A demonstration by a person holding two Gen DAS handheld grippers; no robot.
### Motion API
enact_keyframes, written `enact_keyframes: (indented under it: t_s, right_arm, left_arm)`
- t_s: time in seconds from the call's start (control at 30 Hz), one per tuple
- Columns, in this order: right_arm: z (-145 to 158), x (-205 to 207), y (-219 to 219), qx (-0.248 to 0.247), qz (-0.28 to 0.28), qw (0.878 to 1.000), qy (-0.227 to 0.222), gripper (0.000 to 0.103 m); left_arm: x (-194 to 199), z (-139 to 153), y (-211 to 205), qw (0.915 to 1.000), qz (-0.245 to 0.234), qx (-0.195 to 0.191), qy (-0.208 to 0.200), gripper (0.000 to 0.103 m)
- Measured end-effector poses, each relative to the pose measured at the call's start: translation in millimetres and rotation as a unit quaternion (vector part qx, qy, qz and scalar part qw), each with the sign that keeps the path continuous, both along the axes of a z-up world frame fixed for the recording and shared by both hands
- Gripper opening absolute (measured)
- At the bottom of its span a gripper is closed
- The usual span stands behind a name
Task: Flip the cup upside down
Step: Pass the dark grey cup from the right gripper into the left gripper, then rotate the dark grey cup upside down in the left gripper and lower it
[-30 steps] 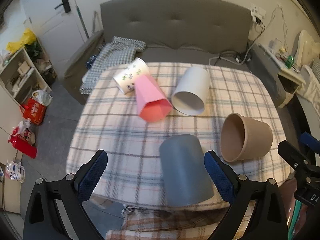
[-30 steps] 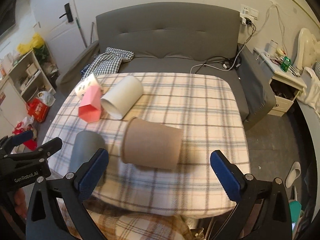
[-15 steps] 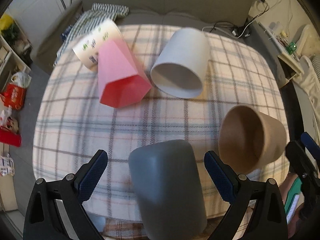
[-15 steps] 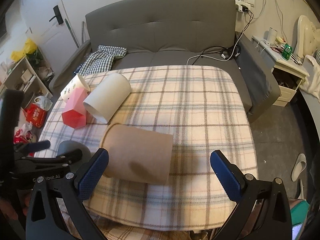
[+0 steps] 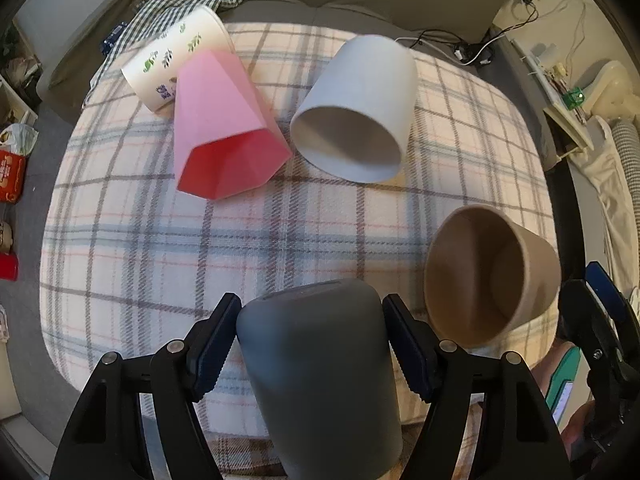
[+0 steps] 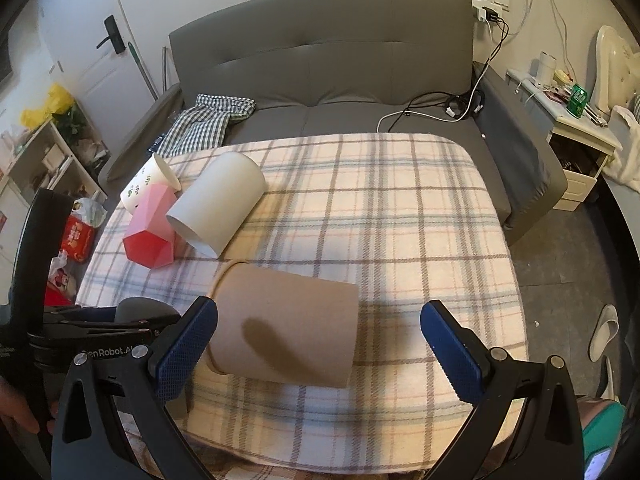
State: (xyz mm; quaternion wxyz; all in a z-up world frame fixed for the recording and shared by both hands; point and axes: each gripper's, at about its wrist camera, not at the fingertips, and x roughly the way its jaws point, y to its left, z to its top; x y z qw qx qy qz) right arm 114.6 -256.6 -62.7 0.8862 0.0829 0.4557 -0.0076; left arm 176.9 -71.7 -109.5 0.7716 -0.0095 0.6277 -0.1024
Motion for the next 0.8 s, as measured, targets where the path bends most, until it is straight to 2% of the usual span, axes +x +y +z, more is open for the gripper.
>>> enact_keyframes:
  t_s: [0.2, 0.3, 0.5, 0.57, 0.67, 0.8]
  right_arm:
    - [14.9, -9.4, 3.0, -0.005, -0.002, 1.0, -0.015, 0.102]
    - [22.2, -16.5, 4.9, -0.008, -0.003, 1.0, -0.023, 0.102]
    - [29.7, -29.0, 8.6, -0.011, 0.0, 0.999, -0.03, 0.102]
    - [30.9, -32.6, 9.3, -0.011, 0.0, 0.999, -0.032, 0.102]
    - [31.2, -35.7, 7.3, -0.01, -0.001, 0.999, -0.032, 0.102]
    - [31.5, -37.0, 4.7, -0.008, -0.004, 0.999, -0.032, 0.102]
  left_arm:
    - [-8.4, 37.0, 7.8, 0.9983, 0.004, -0.014, -0.057, 0.074]
    - [-14.4, 51.7, 9.2, 0.9961, 0.002, -0.007, -0.088, 0.073]
    - [-24.2, 71.0, 9.2, 0.9881, 0.009, -0.001, -0.153, 0.073]
    - [-26.6, 74.2, 5.7, 0.9837, 0.004, 0.012, -0.179, 0.073]
    - [-27.8, 71.6, 0.9, 0.9811, -0.004, 0.035, -0.19, 0.073]
    - [-29.8, 66.2, 1.0, 0.9812, -0.004, 0.041, -0.188, 0.073]
